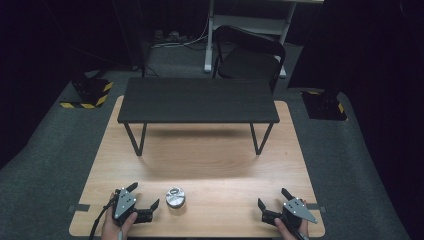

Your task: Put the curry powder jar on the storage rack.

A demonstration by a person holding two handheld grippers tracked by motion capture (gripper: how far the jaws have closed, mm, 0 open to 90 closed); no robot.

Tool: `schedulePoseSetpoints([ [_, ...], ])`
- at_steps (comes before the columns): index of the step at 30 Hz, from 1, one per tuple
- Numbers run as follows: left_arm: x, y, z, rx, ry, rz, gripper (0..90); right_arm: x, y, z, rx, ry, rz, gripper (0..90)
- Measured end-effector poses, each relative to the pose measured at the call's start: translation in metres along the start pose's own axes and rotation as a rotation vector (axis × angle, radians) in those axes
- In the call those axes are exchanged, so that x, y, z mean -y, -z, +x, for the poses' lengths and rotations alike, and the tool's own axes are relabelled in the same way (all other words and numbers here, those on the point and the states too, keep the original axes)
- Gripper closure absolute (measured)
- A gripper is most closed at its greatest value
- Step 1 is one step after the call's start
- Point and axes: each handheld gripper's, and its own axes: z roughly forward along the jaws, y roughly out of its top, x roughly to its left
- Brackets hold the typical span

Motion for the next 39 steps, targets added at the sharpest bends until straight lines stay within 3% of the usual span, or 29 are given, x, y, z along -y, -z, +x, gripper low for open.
schedulePoseSetpoints([
  [9, 0.001, 0.001, 0.0, 0.004, 0.006, -0.005, 0.6, 0.001, 0.0, -0.001, -0.003, -0.005, -0.005, 0.2],
  [10, 0.002, 0.002, -0.001, 0.01, -0.022, -0.008, 0.6, 0.001, 0.0, -0.001, -0.005, -0.002, -0.007, 0.2],
  [13, 0.002, 0.004, -0.001, 0.015, -0.035, -0.004, 0.8, 0.001, 0.0, -0.001, -0.008, -0.001, -0.007, 0.2],
  [17, 0.002, 0.009, -0.002, 0.024, -0.023, -0.03, 1.0, 0.001, 0.0, -0.002, -0.013, -0.002, -0.007, 0.2],
  [19, -0.001, 0.012, -0.005, 0.021, -0.038, -0.041, 1.1, 0.002, 0.001, -0.003, -0.017, -0.001, -0.01, 0.2],
  [22, -0.002, 0.022, -0.008, 0.023, -0.016, -0.095, 0.9, 0.002, 0.001, -0.004, -0.022, -0.001, -0.013, 0.2],
  [25, -0.003, 0.025, -0.008, 0.03, -0.012, -0.101, 0.6, 0.002, 0.001, -0.004, -0.024, -0.002, -0.013, 0.2],
  [33, -0.007, 0.037, -0.012, 0.072, -0.009, -0.147, 0.5, 0.002, 0.001, -0.004, -0.021, -0.009, -0.009, 0.2],
  [34, -0.007, 0.038, -0.012, 0.093, -0.004, -0.158, 0.5, 0.001, 0.001, -0.004, -0.02, -0.01, -0.008, 0.2],
  [39, -0.006, 0.034, -0.015, 0.122, -0.011, -0.155, 1.9, 0.002, 0.001, -0.004, -0.019, -0.009, -0.009, 0.2],
])
